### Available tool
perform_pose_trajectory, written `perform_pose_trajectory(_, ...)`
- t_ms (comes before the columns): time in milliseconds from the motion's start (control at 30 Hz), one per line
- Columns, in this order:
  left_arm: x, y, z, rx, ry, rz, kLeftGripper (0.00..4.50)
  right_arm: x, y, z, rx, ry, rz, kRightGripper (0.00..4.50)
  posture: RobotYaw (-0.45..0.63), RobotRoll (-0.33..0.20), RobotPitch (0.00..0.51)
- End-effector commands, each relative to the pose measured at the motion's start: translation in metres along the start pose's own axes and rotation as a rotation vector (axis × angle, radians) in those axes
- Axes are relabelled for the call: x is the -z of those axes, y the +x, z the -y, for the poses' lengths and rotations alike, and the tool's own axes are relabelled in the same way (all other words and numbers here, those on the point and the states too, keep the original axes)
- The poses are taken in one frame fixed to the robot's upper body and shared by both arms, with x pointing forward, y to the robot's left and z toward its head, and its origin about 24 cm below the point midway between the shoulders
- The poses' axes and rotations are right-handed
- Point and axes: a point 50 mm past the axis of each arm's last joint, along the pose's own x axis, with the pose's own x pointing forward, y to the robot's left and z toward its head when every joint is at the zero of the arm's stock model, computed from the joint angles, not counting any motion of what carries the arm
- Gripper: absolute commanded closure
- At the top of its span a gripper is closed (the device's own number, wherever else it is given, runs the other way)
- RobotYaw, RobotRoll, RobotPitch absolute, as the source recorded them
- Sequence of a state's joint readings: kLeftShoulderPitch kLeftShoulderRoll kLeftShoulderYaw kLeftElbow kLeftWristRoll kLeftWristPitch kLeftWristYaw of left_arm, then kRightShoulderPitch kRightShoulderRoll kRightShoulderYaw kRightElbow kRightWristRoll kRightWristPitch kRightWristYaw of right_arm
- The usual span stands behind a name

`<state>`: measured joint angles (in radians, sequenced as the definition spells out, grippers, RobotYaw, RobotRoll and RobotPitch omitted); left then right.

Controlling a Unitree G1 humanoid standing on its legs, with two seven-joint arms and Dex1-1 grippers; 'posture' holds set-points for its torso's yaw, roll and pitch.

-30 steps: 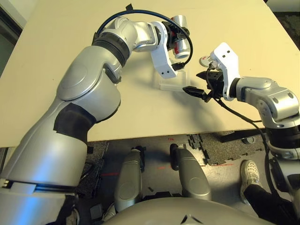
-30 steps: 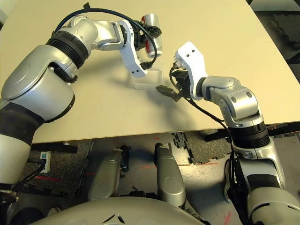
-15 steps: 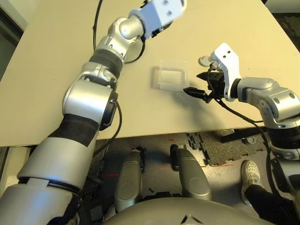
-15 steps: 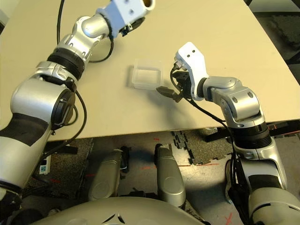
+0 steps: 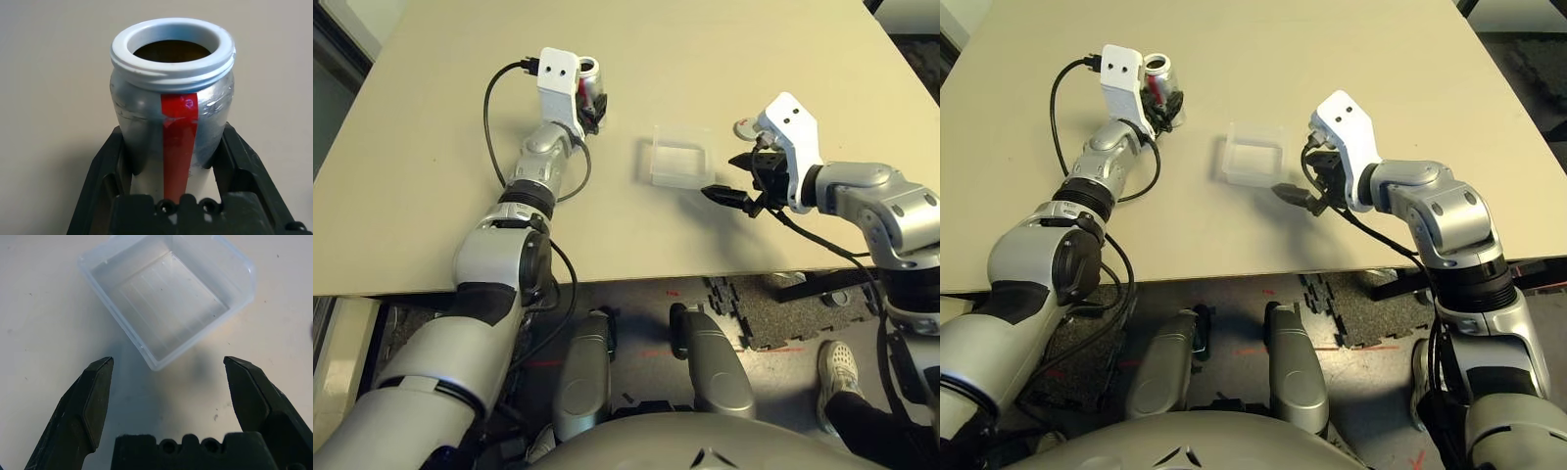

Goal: Pour the medicine from the bottle into the box.

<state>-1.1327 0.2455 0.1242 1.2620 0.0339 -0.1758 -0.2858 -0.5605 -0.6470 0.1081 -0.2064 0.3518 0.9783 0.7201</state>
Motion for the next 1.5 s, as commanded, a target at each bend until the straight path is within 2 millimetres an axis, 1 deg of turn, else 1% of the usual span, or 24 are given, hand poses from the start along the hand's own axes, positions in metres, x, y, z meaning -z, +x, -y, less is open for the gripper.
perform_pose_trajectory(33, -0.07, 0.009, 0.008, 0.096, 0.525, 0.19, 2.04, 0.003, 0.002, -0.003, -0.016, 0.001, -0.014, 0.0, -0.02, 0.0, 0.194)
perform_pose_trajectory(67, -0.099, 0.011, 0.024, 0.154, 0.867, 0.281, 2.04, 0.003, 0.003, -0.003, -0.014, 0.003, -0.012, 0.0, -0.02, 0.0, 0.193)
perform_pose_trajectory(100, -0.115, 0.013, 0.05, 0.236, 1.34, 0.347, 2.04, 0.003, 0.003, -0.003, -0.012, 0.004, -0.009, 0.0, -0.01, 0.0, 0.189)
perform_pose_trajectory(133, -0.118, 0.013, 0.063, 0.296, 1.649, 0.39, 2.04, 0.003, 0.003, -0.002, -0.011, 0.006, -0.007, 0.0, 0.0, 0.0, 0.186)
perform_pose_trajectory(167, -0.122, 0.012, 0.08, 0.373, 1.84, 0.465, 2.04, 0.004, 0.004, -0.002, -0.009, 0.007, -0.004, 0.0, 0.01, 0.0, 0.179)
perform_pose_trajectory(200, -0.119, 0.012, 0.09, 0.434, 1.992, 0.513, 2.04, 0.004, 0.005, -0.002, -0.008, 0.009, 0.0, 0.0, 0.01, 0.0, 0.175)
perform_pose_trajectory(267, -0.105, 0.01, 0.103, 0.559, 2.18, 0.592, 2.04, 0.005, 0.007, -0.001, -0.002, 0.014, 0.009, 0.0, -0.01, 0.0, 0.17)
perform_pose_trajectory(333, -0.092, 0.012, 0.103, 0.615, 2.312, 0.589, 2.04, 0.004, 0.008, -0.001, 0.008, 0.02, 0.022, 0.0, -0.02, 0.0, 0.169)
perform_pose_trajectory(400, -0.087, 0.013, 0.102, 0.613, 2.368, 0.581, 2.04, 0.004, 0.009, 0.0, 0.017, 0.023, 0.03, 0.0, -0.03, 0.0, 0.168)
perform_pose_trajectory(467, -0.088, 0.016, 0.101, 0.585, 2.38, 0.551, 2.04, 0.003, 0.009, 0.001, 0.025, 0.024, 0.037, 0.0, -0.04, 0.0, 0.166)
perform_pose_trajectory(533, -0.095, 0.016, 0.107, 0.558, 2.371, 0.592, 2.04, 0.003, 0.007, 0.002, 0.036, 0.026, 0.043, 0.0, -0.05, 0.0, 0.163)
perform_pose_trajectory(633, -0.103, 0.016, 0.114, 0.531, 2.33, 0.614, 2.04, 0.004, 0.005, 0.003, 0.049, 0.029, 0.044, 0.0, -0.06, 0.0, 0.162)
perform_pose_trajectory(767, -0.108, 0.016, 0.118, 0.516, 2.266, 0.609, 2.04, 0.005, 0.003, 0.003, 0.053, 0.03, 0.042, 0.0, -0.06, 0.0, 0.164)
perform_pose_trajectory(833, -0.111, 0.016, 0.119, 0.512, 2.182, 0.594, 2.04, 0.005, 0.003, 0.003, 0.053, 0.031, 0.041, 0.0, -0.06, 0.0, 0.164)
perform_pose_trajectory(867, -0.112, 0.016, 0.119, 0.511, 2.107, 0.567, 2.04, 0.006, 0.003, 0.003, 0.052, 0.031, 0.041, 0.0, -0.06, 0.0, 0.165)
perform_pose_trajectory(1000, -0.12, 0.016, 0.114, 0.485, 1.773, 0.471, 2.04, 0.006, 0.003, 0.002, 0.042, 0.029, 0.035, 0.0, -0.05, 0.0, 0.168)
perform_pose_trajectory(1033, -0.121, 0.016, 0.111, 0.476, 1.716, 0.458, 2.04, 0.005, 0.003, 0.002, 0.041, 0.028, 0.033, 0.0, -0.05, 0.0, 0.168)
perform_pose_trajectory(1100, -0.122, 0.017, 0.102, 0.454, 1.477, 0.403, 2.04, 0.005, 0.002, 0.003, 0.037, 0.023, 0.028, 0.0, -0.04, 0.0, 0.175)
perform_pose_trajectory(1133, -0.122, 0.017, 0.096, 0.436, 1.331, 0.376, 2.04, 0.005, 0.002, 0.003, 0.035, 0.022, 0.026, 0.0, -0.04, 0.0, 0.176)
perform_pose_trajectory(1233, -0.119, 0.021, 0.072, 0.373, 0.779, 0.273, 2.04, 0.005, -0.001, 0.004, 0.032, 0.018, 0.016, 0.0, -0.03, 0.0, 0.183)
perform_pose_trajectory(1300, -0.113, 0.021, 0.057, 0.322, 0.529, 0.25, 2.04, 0.005, -0.003, 0.005, 0.031, 0.017, 0.013, 0.0, -0.02, 0.0, 0.185)
perform_pose_trajectory(1367, -0.105, 0.02, 0.044, 0.267, 0.357, 0.248, 2.04, 0.005, -0.005, 0.006, 0.032, 0.017, 0.012, 0.0, -0.02, 0.0, 0.188)
perform_pose_trajectory(1400, -0.098, 0.019, 0.036, 0.22, 0.266, 0.242, 2.04, 0.005, -0.007, 0.007, 0.037, 0.019, 0.013, 0.0, -0.01, 0.0, 0.187)
perform_pose_trajectory(1500, -0.071, 0.013, 0.022, 0.133, 0.108, 0.233, 2.04, 0.003, -0.012, 0.012, 0.06, 0.032, 0.028, 0.0, 0.01, 0.0, 0.185)
